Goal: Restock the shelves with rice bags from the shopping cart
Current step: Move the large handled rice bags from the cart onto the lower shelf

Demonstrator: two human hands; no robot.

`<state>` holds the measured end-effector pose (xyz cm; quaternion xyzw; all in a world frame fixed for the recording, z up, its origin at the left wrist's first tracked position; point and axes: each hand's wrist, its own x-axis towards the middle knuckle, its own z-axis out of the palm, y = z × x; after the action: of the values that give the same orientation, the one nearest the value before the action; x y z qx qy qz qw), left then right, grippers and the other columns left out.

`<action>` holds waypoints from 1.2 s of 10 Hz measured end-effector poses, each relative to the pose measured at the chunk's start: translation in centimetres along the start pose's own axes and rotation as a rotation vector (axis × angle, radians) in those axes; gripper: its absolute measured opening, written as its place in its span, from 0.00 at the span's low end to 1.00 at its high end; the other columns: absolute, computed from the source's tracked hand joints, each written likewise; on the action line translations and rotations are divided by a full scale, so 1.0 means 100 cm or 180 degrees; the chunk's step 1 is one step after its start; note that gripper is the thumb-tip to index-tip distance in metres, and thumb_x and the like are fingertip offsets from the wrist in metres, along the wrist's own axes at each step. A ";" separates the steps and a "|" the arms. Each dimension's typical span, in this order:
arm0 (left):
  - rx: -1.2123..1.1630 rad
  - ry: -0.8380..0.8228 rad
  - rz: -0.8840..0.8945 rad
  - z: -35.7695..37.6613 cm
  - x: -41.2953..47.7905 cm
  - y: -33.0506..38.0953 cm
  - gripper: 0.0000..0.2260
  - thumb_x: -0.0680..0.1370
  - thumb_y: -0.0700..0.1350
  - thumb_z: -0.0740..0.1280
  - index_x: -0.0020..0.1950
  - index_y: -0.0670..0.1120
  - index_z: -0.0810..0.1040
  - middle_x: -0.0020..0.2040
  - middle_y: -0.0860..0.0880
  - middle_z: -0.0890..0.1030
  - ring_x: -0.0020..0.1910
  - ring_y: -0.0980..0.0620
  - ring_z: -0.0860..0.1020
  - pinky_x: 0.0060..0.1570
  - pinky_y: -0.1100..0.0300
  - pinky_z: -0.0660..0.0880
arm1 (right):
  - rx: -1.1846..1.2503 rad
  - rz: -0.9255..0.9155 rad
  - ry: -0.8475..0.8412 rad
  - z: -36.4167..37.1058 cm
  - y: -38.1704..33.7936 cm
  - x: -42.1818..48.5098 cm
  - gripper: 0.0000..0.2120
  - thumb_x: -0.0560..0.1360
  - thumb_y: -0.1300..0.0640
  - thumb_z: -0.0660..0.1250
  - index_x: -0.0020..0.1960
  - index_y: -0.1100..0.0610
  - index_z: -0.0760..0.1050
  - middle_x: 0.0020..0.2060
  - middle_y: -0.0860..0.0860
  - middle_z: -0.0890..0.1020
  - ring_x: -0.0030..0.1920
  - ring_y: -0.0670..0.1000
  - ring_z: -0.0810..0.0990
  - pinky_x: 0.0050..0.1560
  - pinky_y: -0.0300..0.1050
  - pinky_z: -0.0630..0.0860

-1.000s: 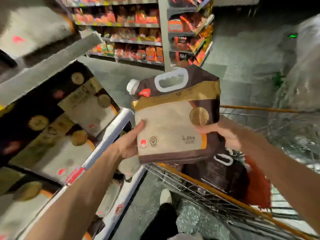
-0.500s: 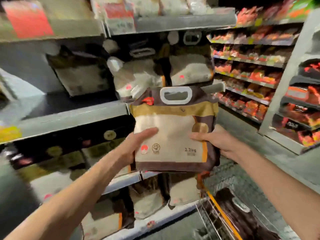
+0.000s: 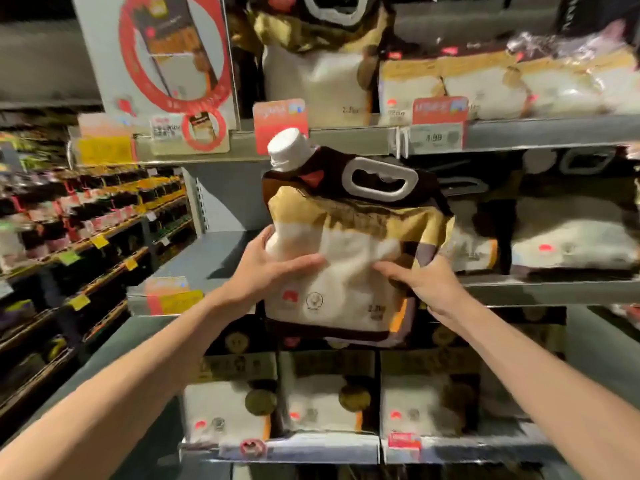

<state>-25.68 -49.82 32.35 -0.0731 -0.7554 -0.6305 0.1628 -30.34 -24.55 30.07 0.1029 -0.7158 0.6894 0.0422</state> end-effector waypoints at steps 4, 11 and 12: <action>0.0131 0.0174 0.1176 -0.063 0.097 -0.032 0.21 0.65 0.50 0.81 0.56 0.53 0.83 0.54 0.45 0.84 0.56 0.41 0.81 0.56 0.41 0.79 | -0.0649 -0.0569 0.0583 0.066 -0.014 0.109 0.31 0.74 0.59 0.72 0.70 0.67 0.62 0.60 0.59 0.74 0.59 0.57 0.75 0.56 0.43 0.69; 0.0233 0.0412 0.0324 -0.054 0.163 -0.099 0.21 0.69 0.40 0.79 0.57 0.53 0.74 0.50 0.57 0.80 0.44 0.68 0.78 0.37 0.75 0.75 | -0.0496 -0.0232 0.0783 0.106 0.010 0.127 0.25 0.71 0.55 0.75 0.62 0.61 0.69 0.50 0.54 0.79 0.52 0.53 0.77 0.52 0.42 0.72; 0.0251 0.0481 0.0255 -0.057 0.166 -0.097 0.25 0.67 0.47 0.80 0.60 0.52 0.74 0.55 0.54 0.81 0.51 0.55 0.80 0.46 0.66 0.77 | -0.0533 -0.0083 0.0747 0.112 0.011 0.135 0.15 0.76 0.57 0.71 0.57 0.64 0.72 0.44 0.54 0.78 0.55 0.58 0.77 0.47 0.37 0.68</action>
<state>-43.45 -58.83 29.81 -0.0490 -0.7616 -0.5971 0.2471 -42.83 -36.85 31.25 0.0270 -0.7596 0.6339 0.1430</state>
